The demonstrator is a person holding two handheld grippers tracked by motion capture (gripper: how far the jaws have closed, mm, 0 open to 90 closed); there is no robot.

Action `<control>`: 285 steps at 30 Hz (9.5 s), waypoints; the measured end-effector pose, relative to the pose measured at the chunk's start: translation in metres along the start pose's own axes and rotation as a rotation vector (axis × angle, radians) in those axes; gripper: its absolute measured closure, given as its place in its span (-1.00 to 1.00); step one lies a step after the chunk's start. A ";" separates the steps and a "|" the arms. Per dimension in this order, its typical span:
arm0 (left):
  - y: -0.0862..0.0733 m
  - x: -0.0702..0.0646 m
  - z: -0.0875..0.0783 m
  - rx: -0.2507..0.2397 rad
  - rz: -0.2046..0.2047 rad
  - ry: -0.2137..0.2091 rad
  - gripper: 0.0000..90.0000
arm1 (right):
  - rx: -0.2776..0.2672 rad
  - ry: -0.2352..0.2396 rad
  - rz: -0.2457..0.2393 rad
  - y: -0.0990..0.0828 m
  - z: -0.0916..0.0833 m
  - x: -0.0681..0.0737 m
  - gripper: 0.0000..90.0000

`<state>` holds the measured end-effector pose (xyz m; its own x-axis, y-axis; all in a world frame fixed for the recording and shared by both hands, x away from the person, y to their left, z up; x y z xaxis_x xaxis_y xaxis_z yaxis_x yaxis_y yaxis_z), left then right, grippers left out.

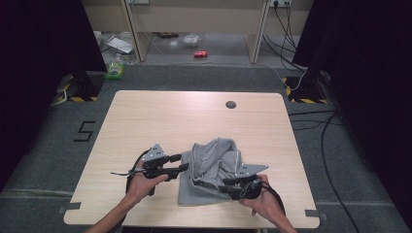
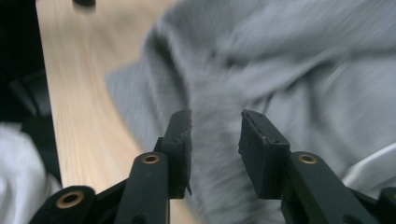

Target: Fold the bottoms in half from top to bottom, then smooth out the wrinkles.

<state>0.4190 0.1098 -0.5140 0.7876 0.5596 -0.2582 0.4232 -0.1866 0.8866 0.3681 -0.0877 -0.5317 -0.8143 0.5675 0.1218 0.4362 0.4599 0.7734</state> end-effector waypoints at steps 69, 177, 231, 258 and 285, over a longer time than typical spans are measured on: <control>-0.027 -0.047 0.027 0.130 0.141 -0.042 -0.06 | -0.087 -0.094 0.062 0.015 -0.014 -0.006 0.32; -0.016 0.079 0.044 0.190 0.053 0.165 0.89 | -0.032 -0.223 0.344 0.021 0.051 -0.131 0.49; 0.011 0.175 0.040 0.194 -0.037 0.326 0.87 | -0.047 -0.271 0.365 0.074 0.113 -0.162 0.49; 0.001 0.156 0.035 0.169 -0.073 0.316 0.16 | -0.054 -0.388 0.419 0.074 0.108 -0.180 -0.01; -0.016 0.089 -0.036 0.114 -0.091 0.228 -0.47 | -0.066 -0.248 0.262 0.041 0.027 -0.109 -0.22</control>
<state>0.4658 0.1919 -0.5376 0.6282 0.7433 -0.2300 0.5453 -0.2097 0.8116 0.4848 -0.1120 -0.5295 -0.5569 0.8124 0.1728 0.5856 0.2366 0.7753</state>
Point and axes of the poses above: each handheld gripper's, and its own axes: z roughly forward along the jaws, y roughly out of its top, x roughly to its left, the point moved 9 cm from there along z, roughly forward along the jaws, and after that the axes turned 5 degrees about -y, right-handed, at the moved point
